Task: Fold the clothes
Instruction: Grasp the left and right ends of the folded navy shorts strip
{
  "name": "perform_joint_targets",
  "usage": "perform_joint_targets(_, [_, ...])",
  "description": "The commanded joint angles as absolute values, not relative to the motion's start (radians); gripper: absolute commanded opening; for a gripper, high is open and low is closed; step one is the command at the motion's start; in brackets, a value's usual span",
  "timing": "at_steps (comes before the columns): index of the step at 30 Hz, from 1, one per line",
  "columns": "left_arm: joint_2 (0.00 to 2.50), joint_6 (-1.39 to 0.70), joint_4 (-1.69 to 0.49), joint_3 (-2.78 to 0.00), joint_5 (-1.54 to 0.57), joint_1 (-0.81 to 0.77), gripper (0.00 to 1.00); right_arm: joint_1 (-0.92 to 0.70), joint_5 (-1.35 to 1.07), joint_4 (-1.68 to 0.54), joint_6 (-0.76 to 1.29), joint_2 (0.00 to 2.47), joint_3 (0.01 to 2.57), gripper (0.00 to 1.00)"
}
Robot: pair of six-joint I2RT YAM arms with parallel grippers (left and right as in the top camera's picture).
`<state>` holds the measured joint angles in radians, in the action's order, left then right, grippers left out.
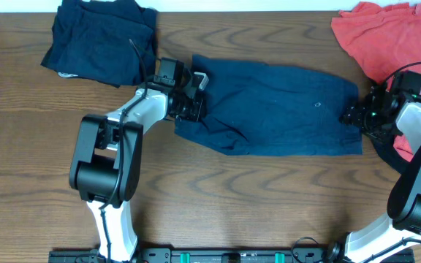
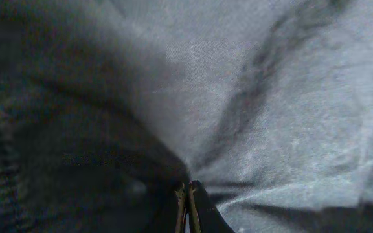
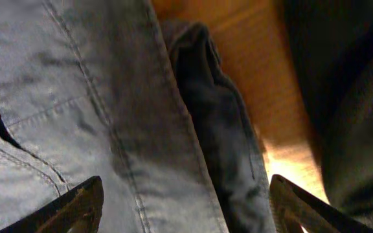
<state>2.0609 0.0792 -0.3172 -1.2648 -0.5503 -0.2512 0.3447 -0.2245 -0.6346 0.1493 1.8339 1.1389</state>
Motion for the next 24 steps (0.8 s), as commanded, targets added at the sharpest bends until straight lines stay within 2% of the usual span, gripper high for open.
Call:
perform_joint_targets(1, [2.072, 0.089, -0.321, -1.28, -0.558, -0.247, 0.06, 0.35, -0.234, -0.603, 0.14, 1.835, 1.115, 0.8])
perform_joint_targets(9, [2.072, 0.089, -0.322, -1.28, -0.558, -0.247, 0.06, 0.35, -0.181, -0.469, 0.141, 1.835, 1.017, 0.82])
perform_joint_targets(12, [2.072, 0.089, -0.323, -1.28, -0.558, -0.247, 0.06, 0.35, -0.19, -0.434, 0.142, 1.835, 0.986, 0.8])
perform_joint_targets(14, [2.072, 0.089, -0.324, -1.28, -0.558, -0.247, 0.06, 0.35, -0.196, -0.42, 0.147, 1.835, 0.975, 0.75])
perform_joint_targets(16, [2.072, 0.089, -0.324, -1.28, -0.558, -0.247, 0.06, 0.35, -0.233, -0.408, 0.149, 1.835, 0.971, 0.63])
perform_joint_targets(19, [2.072, 0.089, -0.325, -1.28, -0.558, -0.247, 0.06, 0.35, -0.316, -0.387, 0.157, 1.835, 0.971, 0.2])
perform_joint_targets(20, [2.072, 0.089, -0.326, -1.28, -0.558, -0.247, 0.06, 0.35, -0.33, -0.378, 0.173, 1.834, 0.972, 0.12])
perform_joint_targets(22, [2.072, 0.064, -0.329, -1.28, -0.557, -0.247, 0.06, 0.351, -0.334, -0.373, 0.196, 1.834, 0.986, 0.01])
perform_joint_targets(24, [2.072, 0.016, -0.333, -1.28, -0.558, -0.248, 0.06, 0.354, -0.334, -0.382, 0.197, 1.826, 1.014, 0.01])
